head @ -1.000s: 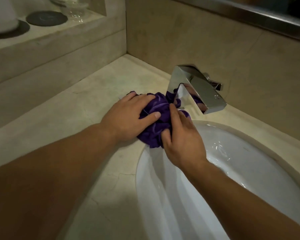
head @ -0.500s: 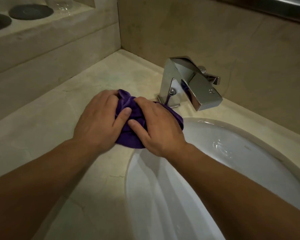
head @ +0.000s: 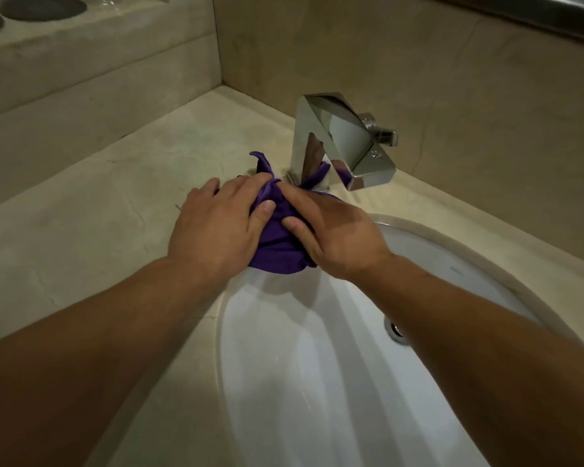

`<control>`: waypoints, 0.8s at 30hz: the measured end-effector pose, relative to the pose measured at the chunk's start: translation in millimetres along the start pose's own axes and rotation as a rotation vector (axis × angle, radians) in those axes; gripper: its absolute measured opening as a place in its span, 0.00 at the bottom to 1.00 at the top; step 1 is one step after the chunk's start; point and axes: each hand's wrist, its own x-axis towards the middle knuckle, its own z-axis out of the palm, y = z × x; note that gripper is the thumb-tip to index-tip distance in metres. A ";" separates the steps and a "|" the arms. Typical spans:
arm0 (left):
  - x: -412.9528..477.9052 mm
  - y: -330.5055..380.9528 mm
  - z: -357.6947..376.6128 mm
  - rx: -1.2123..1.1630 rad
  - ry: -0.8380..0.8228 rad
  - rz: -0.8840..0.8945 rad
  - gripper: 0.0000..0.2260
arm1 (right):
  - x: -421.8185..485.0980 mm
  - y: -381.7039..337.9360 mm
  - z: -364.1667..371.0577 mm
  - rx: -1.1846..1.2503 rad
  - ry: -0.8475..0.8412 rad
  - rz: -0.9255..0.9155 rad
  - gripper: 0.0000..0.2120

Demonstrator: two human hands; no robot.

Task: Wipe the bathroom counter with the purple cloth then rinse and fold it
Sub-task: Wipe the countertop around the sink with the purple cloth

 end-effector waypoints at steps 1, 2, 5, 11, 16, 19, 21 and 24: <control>-1.2 2.9 1.8 0.009 -0.011 -0.007 0.23 | -3.8 0.3 -2.2 -0.009 -0.013 0.017 0.25; -3.0 5.1 3.4 0.017 -0.019 -0.011 0.23 | -7.5 0.7 -4.5 -0.016 -0.020 0.036 0.25; -0.9 16.8 6.2 0.025 -0.025 -0.017 0.23 | -14.3 6.5 -17.4 -0.024 -0.037 0.087 0.23; -1.9 54.7 21.5 0.026 0.062 -0.081 0.23 | -36.0 35.8 -26.2 -0.041 -0.009 0.164 0.17; -3.1 74.4 34.3 0.042 0.130 -0.108 0.24 | -35.0 48.6 -27.9 -0.080 -0.030 0.157 0.17; -2.6 79.7 39.3 0.042 0.161 -0.103 0.24 | -35.3 52.8 -30.3 -0.119 -0.079 0.173 0.21; -1.1 82.5 42.2 0.037 0.181 -0.101 0.24 | -35.1 57.0 -32.2 -0.129 -0.121 0.189 0.25; 0.9 89.3 46.7 0.028 0.223 -0.082 0.24 | -36.8 62.5 -37.8 -0.100 -0.146 0.211 0.26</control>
